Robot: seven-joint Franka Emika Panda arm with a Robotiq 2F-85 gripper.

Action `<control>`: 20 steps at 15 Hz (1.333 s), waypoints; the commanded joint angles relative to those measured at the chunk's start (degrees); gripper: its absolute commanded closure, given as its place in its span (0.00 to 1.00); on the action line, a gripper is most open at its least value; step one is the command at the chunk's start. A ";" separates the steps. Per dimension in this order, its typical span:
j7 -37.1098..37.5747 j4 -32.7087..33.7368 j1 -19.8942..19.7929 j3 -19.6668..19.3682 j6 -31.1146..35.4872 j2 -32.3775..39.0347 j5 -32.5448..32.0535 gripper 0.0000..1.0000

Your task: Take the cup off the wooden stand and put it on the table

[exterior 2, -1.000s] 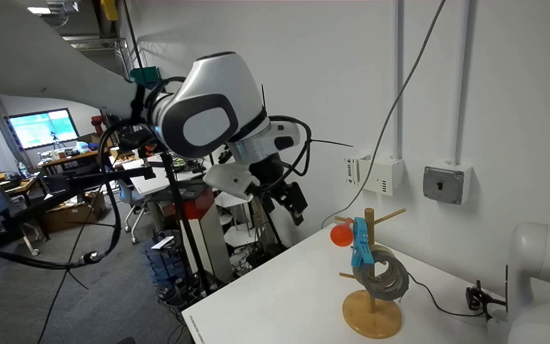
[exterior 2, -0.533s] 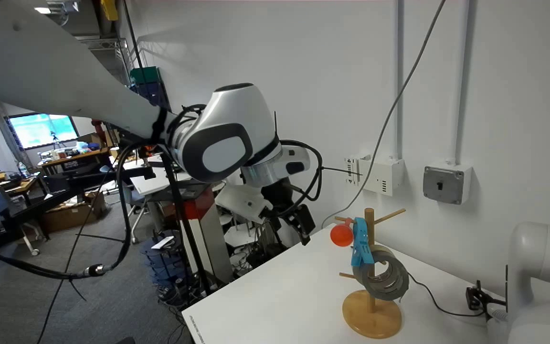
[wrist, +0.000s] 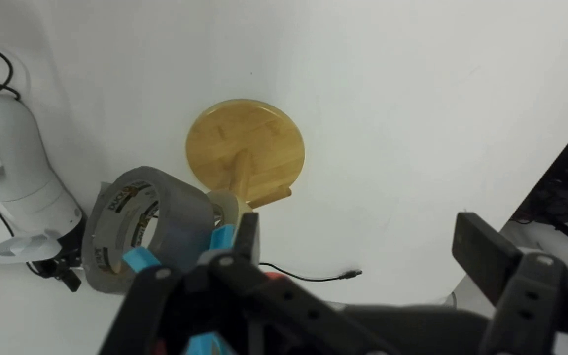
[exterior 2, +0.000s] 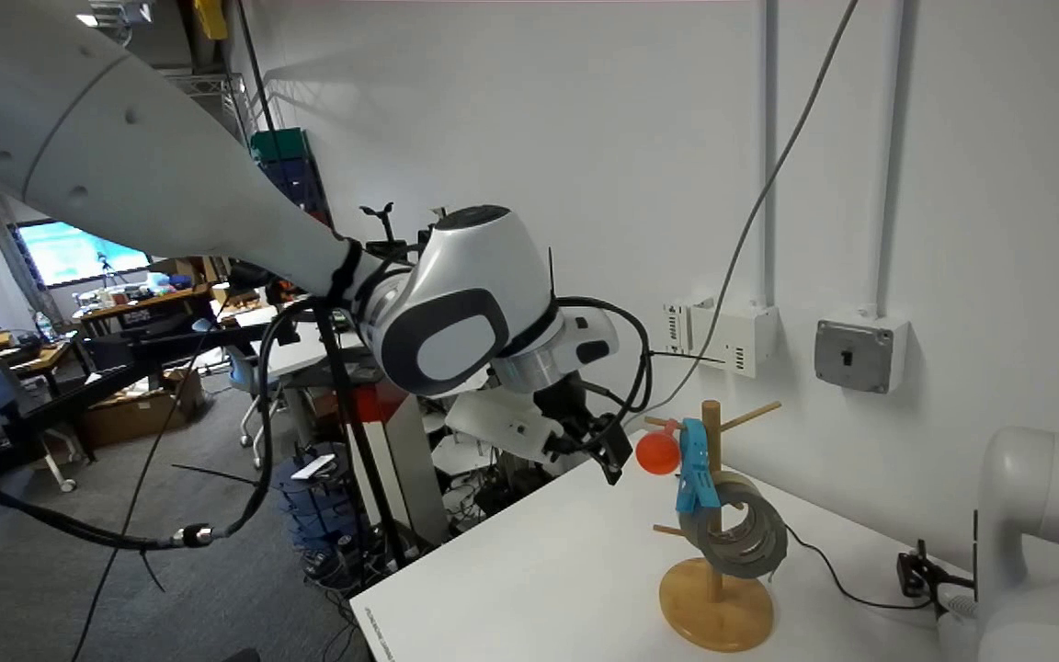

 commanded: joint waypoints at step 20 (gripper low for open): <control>-15.77 15.72 -12.84 13.65 7.13 16.02 16.28 0.00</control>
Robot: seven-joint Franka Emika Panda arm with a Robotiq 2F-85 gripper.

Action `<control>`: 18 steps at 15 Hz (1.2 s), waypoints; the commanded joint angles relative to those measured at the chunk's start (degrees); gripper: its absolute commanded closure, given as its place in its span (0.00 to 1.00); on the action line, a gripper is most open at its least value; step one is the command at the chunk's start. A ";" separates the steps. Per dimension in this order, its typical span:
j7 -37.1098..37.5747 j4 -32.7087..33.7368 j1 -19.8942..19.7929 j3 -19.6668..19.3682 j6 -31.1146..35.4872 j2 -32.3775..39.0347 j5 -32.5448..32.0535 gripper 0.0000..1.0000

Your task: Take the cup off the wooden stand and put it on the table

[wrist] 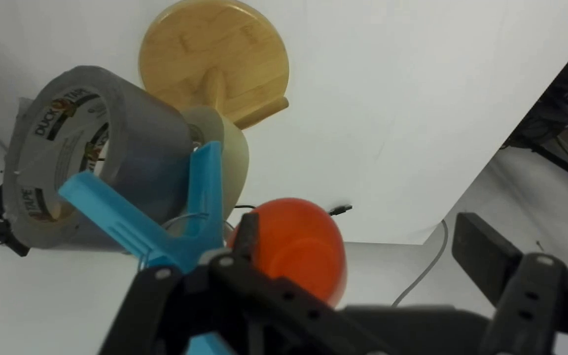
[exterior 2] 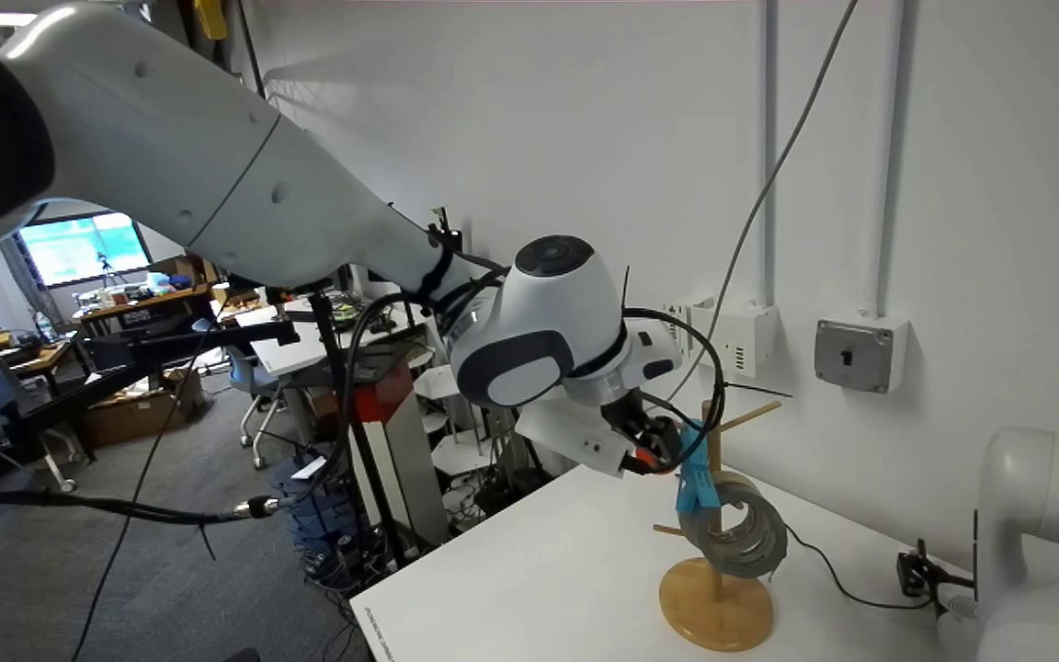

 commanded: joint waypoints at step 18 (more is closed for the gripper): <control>-2.51 2.60 -5.45 7.27 7.38 2.70 2.94 1.00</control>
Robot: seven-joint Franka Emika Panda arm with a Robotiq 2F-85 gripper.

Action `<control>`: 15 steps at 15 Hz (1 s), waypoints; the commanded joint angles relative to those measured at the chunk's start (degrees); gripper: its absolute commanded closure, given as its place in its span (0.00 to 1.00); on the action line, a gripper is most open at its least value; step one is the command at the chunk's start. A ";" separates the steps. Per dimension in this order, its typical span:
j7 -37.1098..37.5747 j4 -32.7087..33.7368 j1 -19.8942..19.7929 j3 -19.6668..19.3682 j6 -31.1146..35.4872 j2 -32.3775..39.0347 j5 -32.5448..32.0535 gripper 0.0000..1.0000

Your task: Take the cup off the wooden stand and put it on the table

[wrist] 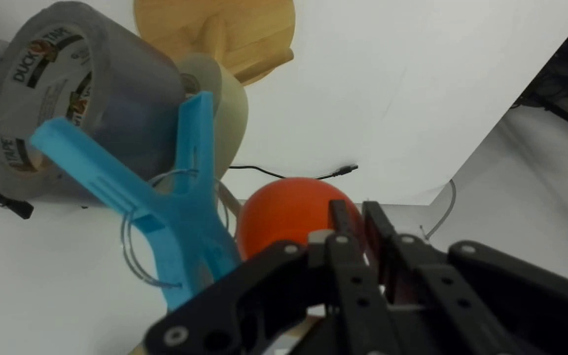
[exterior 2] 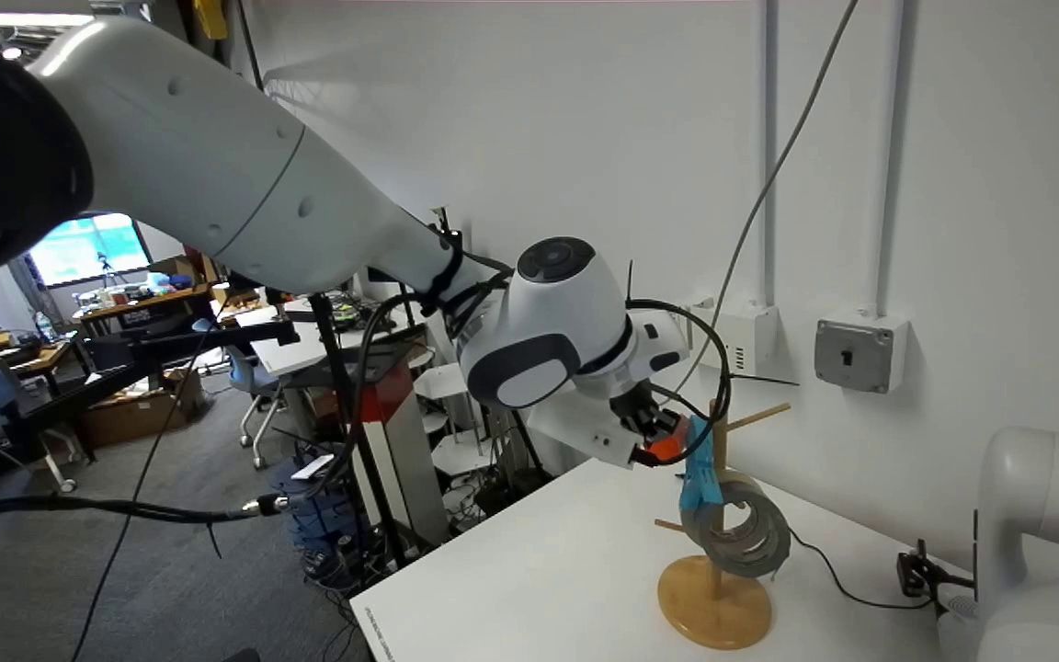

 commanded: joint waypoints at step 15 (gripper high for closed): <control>-3.21 -8.56 -6.16 9.42 3.10 -8.03 9.25 0.99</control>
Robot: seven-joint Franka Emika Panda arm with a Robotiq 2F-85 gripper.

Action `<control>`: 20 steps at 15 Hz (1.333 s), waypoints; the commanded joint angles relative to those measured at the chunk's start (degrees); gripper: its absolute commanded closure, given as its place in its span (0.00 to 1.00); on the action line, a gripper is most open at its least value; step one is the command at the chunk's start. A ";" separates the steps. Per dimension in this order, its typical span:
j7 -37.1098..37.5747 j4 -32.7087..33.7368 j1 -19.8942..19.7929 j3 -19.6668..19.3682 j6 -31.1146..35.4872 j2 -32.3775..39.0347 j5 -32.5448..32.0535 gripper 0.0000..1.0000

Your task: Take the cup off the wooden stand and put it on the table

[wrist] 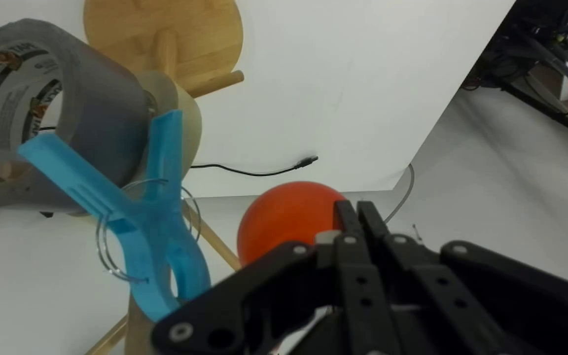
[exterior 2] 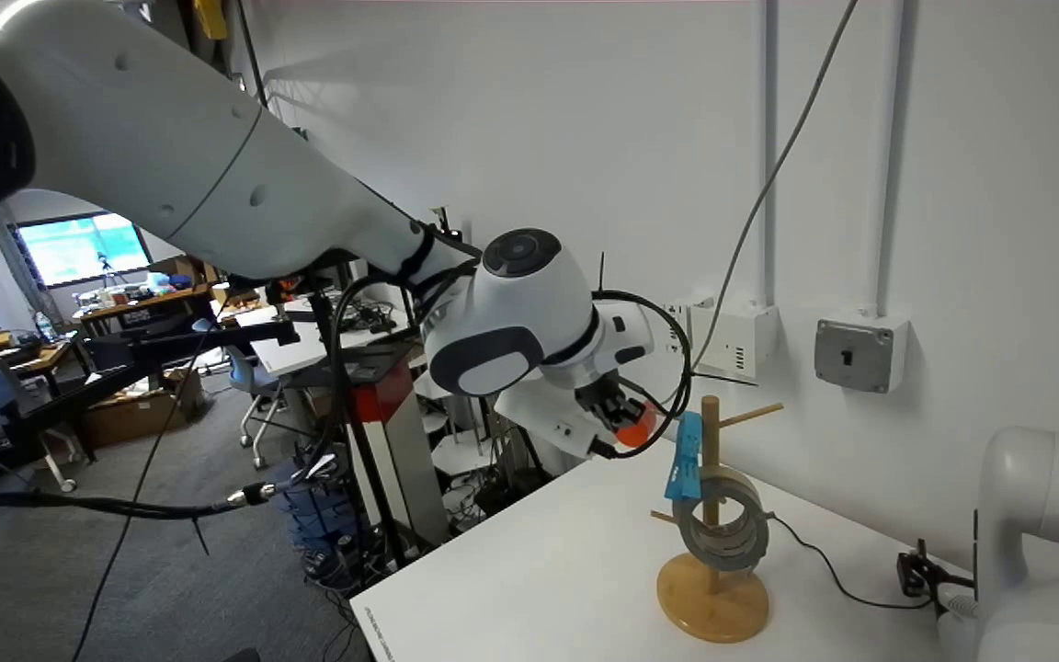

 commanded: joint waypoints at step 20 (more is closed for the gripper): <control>-6.84 -11.73 6.54 -5.91 -17.74 -13.41 11.56 0.99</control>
